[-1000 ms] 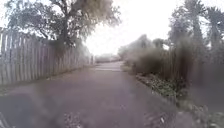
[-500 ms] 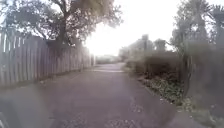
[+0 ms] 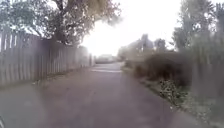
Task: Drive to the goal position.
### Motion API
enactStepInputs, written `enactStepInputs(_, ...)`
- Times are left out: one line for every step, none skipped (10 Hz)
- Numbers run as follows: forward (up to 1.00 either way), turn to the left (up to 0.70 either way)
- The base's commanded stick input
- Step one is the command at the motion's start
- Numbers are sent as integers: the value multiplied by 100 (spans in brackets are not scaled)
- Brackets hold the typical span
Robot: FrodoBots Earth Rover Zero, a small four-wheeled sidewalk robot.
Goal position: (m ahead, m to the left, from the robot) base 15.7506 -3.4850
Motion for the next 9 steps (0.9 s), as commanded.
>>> enactStepInputs(70,0)
enactStepInputs(70,-1)
enactStepInputs(70,-5)
enactStepInputs(70,-9)
enactStepInputs(70,-12)
enactStepInputs(70,-8)
enactStepInputs(70,0)
enactStepInputs(70,0)
enactStepInputs(70,0)
